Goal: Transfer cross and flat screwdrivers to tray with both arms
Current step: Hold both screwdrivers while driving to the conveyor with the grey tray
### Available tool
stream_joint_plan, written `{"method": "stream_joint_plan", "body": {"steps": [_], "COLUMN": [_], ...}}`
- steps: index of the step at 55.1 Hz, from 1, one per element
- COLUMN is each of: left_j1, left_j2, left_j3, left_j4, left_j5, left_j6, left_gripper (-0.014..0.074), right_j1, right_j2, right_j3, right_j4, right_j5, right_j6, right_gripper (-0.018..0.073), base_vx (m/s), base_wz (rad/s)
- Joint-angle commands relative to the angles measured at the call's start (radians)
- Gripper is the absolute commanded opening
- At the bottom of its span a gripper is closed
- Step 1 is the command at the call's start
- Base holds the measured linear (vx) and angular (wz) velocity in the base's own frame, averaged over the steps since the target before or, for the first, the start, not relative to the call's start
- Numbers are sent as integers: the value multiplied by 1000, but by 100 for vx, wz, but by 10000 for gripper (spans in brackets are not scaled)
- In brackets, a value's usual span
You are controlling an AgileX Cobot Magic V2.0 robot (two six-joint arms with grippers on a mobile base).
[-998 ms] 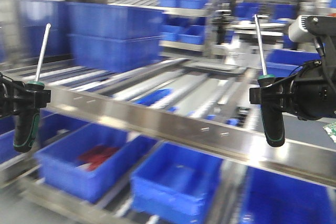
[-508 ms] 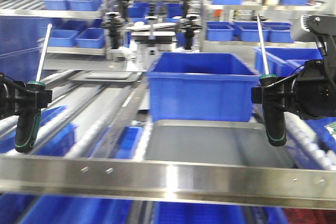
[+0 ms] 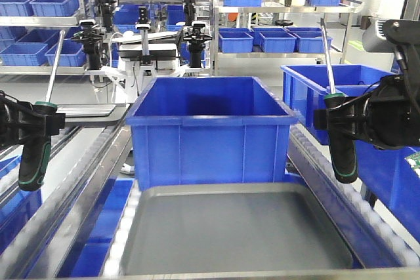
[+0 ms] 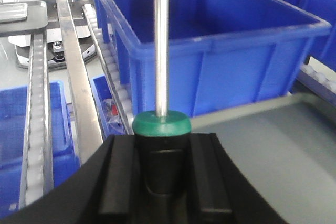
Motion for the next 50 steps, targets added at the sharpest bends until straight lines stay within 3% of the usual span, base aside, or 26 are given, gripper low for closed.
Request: {"method": "stream_joint_plan", "body": {"steps": [1,50], "left_j1": [-4,-4], "left_j2": [-25,-25], "left_j3": [-32,-32], "left_j4": [-25,-25], "left_j5": [-87,-87], "left_j6": [-9,-9], "left_gripper": [-6,-6], "right_j1": [-3,-3], "right_j2": [-32,-32], "right_j3": [-37,-37], "right_j4": [8,8], "right_j5": [-89,-89], "right_j6": [0,0], "right_gripper": [-8,-8], "base_vx": [27,15], "base_wz": [-7,0]}}
